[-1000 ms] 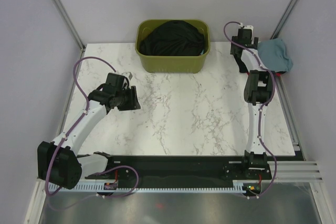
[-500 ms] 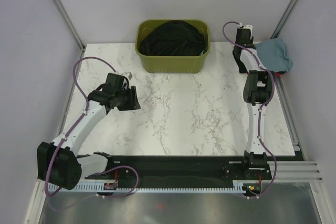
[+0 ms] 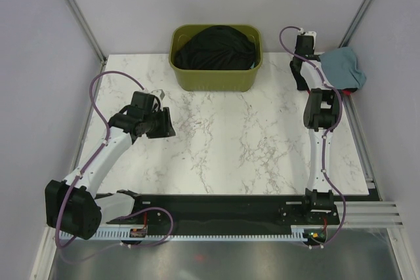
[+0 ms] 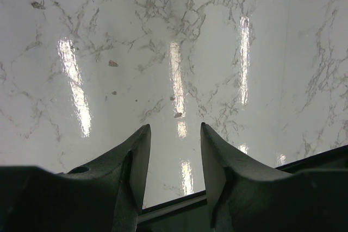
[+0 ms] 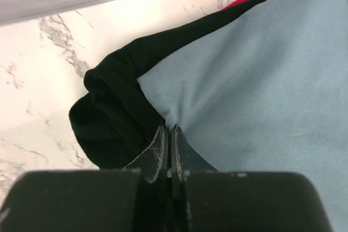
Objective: Fold and stack the t-shirts
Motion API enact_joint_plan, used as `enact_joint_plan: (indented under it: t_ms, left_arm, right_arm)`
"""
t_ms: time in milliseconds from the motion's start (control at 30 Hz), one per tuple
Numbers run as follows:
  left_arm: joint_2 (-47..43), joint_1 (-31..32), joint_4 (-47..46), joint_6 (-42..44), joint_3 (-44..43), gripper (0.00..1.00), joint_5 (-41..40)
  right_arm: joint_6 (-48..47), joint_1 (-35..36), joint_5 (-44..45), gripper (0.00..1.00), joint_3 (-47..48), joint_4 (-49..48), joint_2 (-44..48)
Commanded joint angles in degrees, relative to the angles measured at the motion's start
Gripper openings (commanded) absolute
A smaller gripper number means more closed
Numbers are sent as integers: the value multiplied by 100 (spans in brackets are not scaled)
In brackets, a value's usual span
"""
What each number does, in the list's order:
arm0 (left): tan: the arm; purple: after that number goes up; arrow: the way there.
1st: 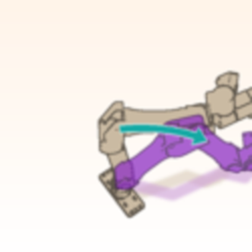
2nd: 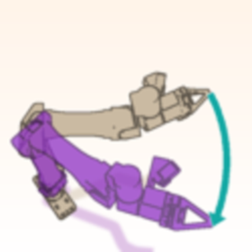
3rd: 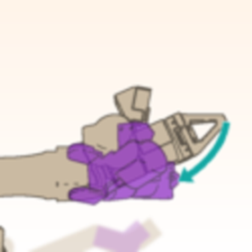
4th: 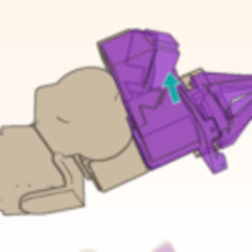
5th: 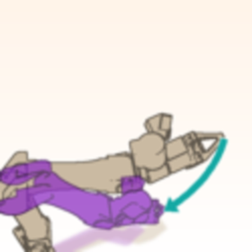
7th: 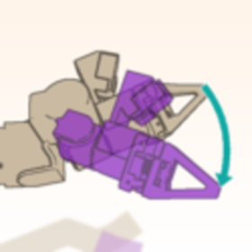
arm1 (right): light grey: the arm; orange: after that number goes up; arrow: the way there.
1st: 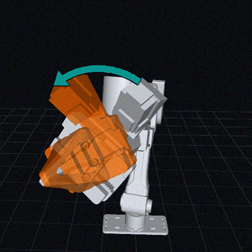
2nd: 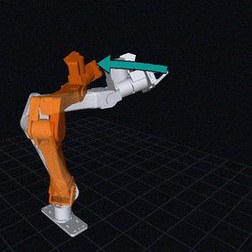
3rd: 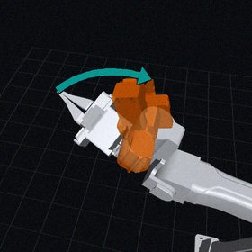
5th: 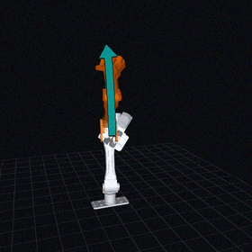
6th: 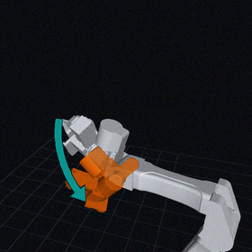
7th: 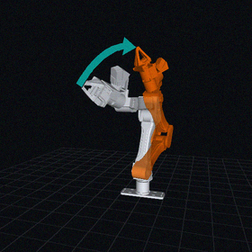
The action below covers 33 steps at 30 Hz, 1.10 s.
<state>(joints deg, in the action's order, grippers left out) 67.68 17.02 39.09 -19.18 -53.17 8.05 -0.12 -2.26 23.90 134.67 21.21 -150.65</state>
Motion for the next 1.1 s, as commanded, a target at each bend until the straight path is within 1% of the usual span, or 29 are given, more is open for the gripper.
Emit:
enact_joint_plan:
  t_ms: [0, 100, 267, 433, 633, 700, 767, 800, 833, 933, 1000, 1033, 1067]
  left_arm:
    - [-132, 21, -42, 257, -62, 49, 30]
    - [-124, 21, -33, 257, -45, 50, 12]
    - [-132, 21, -24, 257, -45, 50, -49]
    - [-158, 21, -24, 257, -62, 50, -41]
    - [-150, 21, -24, 257, -53, 49, -32]
    - [-124, 21, -24, 257, -45, 50, -41]
    - [-97, 21, -24, 257, -45, 49, -49]
    - [-97, 21, -16, 257, -36, 49, -41]
    - [-97, 21, -16, 257, -36, 50, -67]
    - [-80, 21, -16, 257, -36, 49, -102]
    - [-71, 21, -24, 257, -36, 49, -111]
    - [-71, 21, -24, 248, -36, 50, -111]
    - [-62, 21, -24, 257, -36, 49, -111]
  right_arm:
    - [826, 121, -1000, 0, -46, -72, -79]
    - [1250, 191, -1308, 0, 6, -275, -61]
    - [1514, 490, -1502, 0, 384, -389, -184]
    - [1752, 595, -1949, 0, 384, -600, -167]
    - [1875, 710, -1863, 0, 218, -846, -52]
    - [1840, 710, -1670, 0, 209, -873, -26]
    - [1788, 666, -1529, 15, 148, -882, 44]
    - [1787, 631, -1485, 27, 104, -908, 79]
    - [1787, 552, -1467, 52, 68, -917, 123]
    - [1893, 341, -1572, 59, -203, -1066, 377]
    - [1945, 253, -1643, 60, -205, -1163, 422]
    - [1972, 253, -1660, 63, -144, -1181, 431]
    - [1981, 183, -1687, 64, -99, -1224, 422]
